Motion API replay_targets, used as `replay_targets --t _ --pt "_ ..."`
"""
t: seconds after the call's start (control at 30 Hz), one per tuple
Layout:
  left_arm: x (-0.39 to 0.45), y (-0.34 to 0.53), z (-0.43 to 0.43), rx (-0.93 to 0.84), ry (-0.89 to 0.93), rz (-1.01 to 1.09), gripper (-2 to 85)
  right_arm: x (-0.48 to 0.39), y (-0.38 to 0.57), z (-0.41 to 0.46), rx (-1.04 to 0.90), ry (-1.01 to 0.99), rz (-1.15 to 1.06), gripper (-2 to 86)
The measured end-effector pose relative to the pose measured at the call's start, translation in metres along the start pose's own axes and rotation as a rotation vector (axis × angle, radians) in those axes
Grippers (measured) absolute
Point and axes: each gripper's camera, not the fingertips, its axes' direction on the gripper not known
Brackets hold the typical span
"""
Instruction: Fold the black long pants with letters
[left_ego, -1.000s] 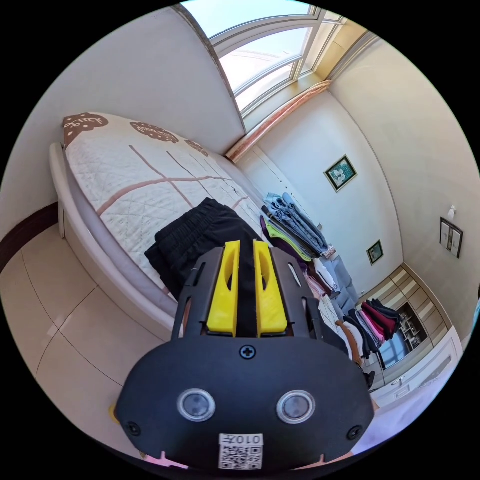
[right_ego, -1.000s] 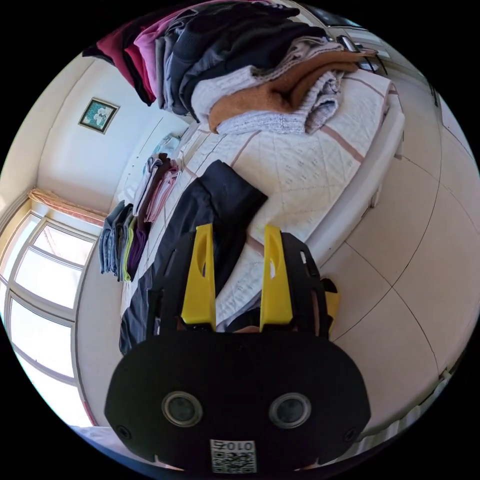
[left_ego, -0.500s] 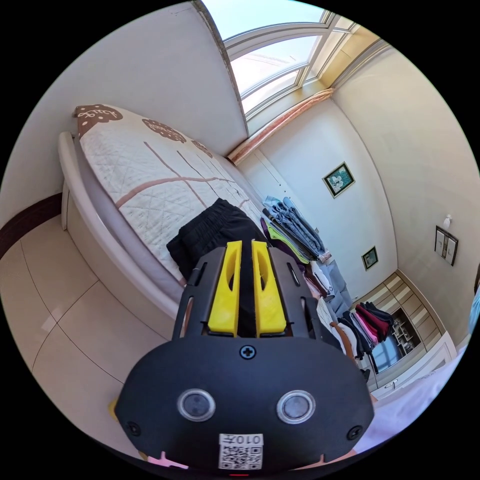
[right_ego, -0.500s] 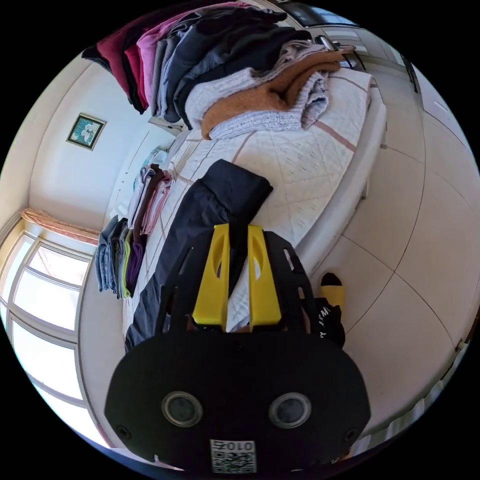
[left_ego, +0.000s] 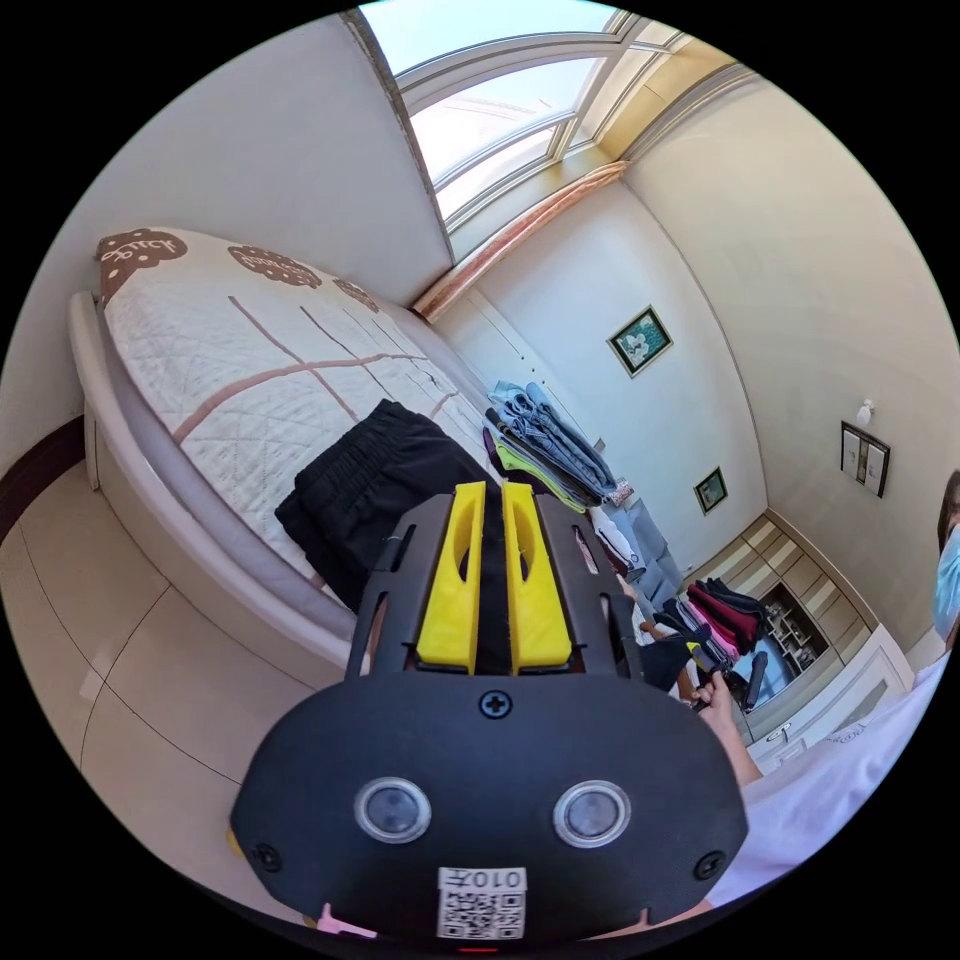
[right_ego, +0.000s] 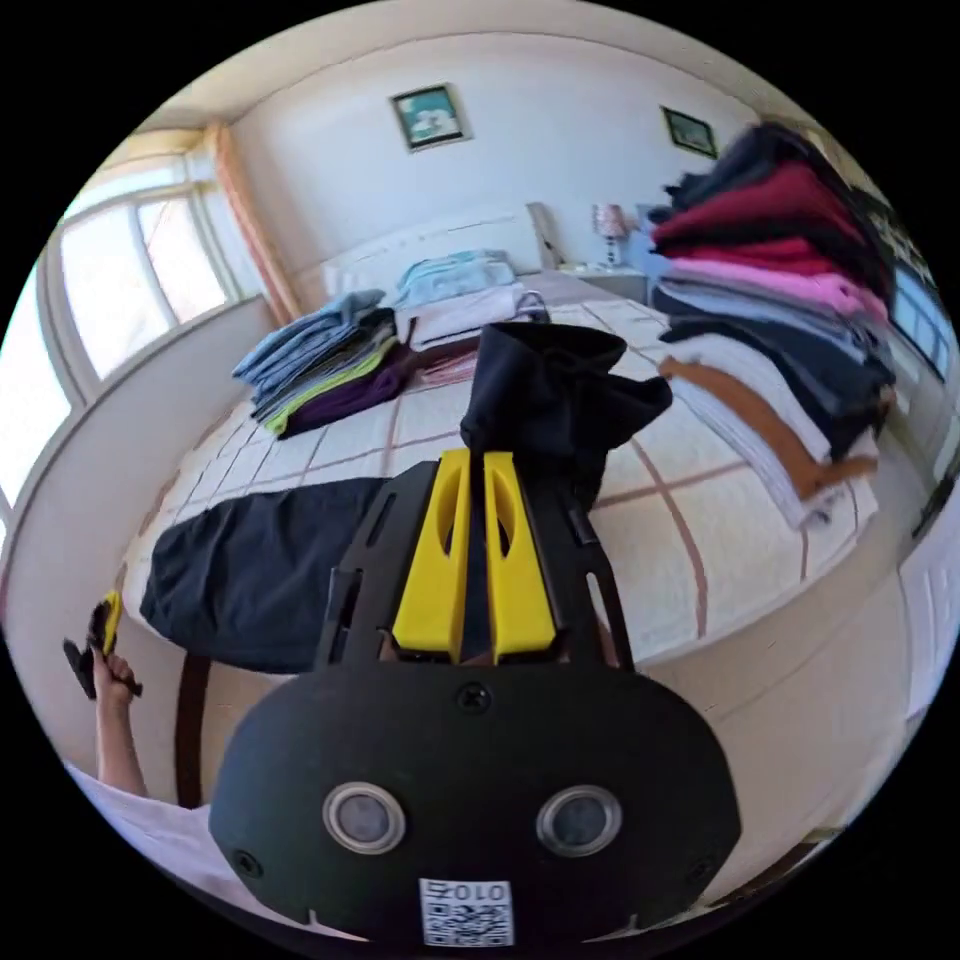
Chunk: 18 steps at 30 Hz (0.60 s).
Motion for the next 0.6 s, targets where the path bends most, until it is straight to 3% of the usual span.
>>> replay_targets --t 0.13,0.2,0.27,0.37,0.53,0.6 --pt "0.036 0.005 0.044 -0.103 0.128 0.063 4.2 -0.135 0.048 0.028 0.001 -0.171 -0.393 4.4" --pt "0.057 0.012 0.078 -0.222 0.178 0.124 5.3 -0.170 0.068 0.066 -0.111 -0.247 -0.514 4.8" --pt "0.076 0.024 0.108 -0.323 0.176 0.169 6.4 -0.190 0.089 0.135 -0.452 -0.370 -0.611 6.3" --pt "0.101 0.043 0.146 -0.435 0.234 0.193 8.6 -0.161 0.086 0.123 -0.376 -0.517 -0.552 7.5" --pt "0.142 0.071 0.207 -0.633 0.200 0.271 12.6 -0.114 0.085 0.082 -0.336 -0.780 -0.650 8.6" --pt "0.152 0.076 0.228 -0.675 0.210 0.261 13.5 -0.093 0.088 0.077 -0.328 -0.744 -0.617 8.2"
